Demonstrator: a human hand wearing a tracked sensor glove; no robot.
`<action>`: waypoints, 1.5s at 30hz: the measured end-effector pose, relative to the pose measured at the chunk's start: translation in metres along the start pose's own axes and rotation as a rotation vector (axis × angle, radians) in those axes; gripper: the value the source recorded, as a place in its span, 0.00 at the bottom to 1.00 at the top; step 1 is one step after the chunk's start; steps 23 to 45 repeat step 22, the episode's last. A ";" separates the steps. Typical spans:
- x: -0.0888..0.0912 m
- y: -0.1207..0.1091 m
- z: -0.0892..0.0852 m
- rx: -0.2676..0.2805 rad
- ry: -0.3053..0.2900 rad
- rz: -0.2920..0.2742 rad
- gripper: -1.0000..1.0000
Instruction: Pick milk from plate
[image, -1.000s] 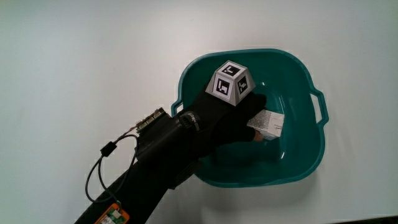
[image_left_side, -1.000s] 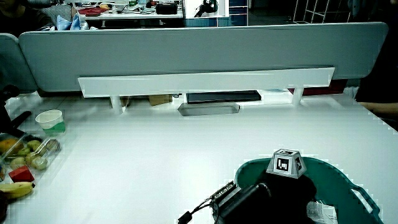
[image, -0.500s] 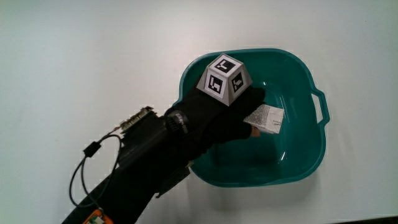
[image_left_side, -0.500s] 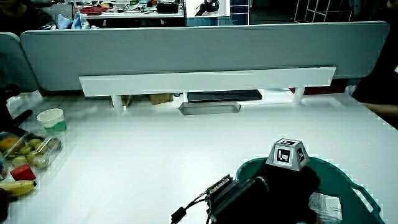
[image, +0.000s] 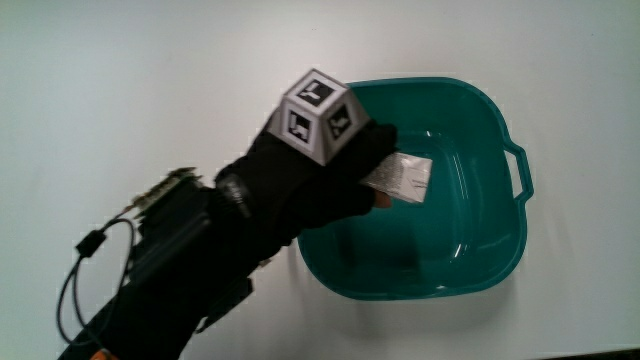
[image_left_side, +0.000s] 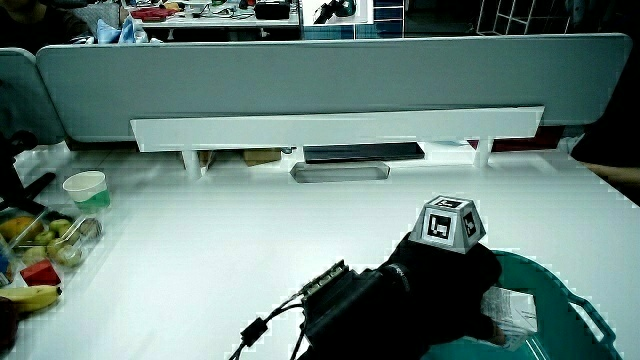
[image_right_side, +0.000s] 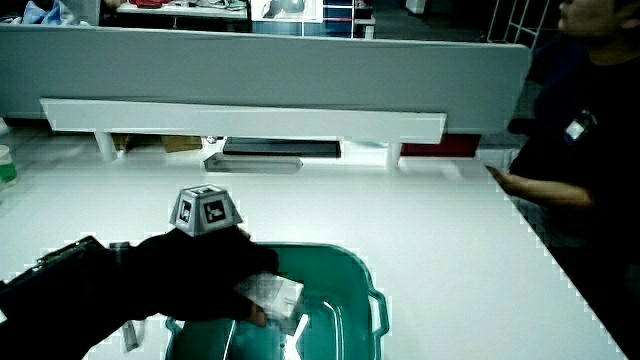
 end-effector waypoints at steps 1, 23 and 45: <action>-0.002 -0.005 0.002 0.036 -0.032 0.001 1.00; -0.058 -0.074 0.035 0.178 -0.041 0.154 1.00; -0.058 -0.074 0.035 0.178 -0.041 0.154 1.00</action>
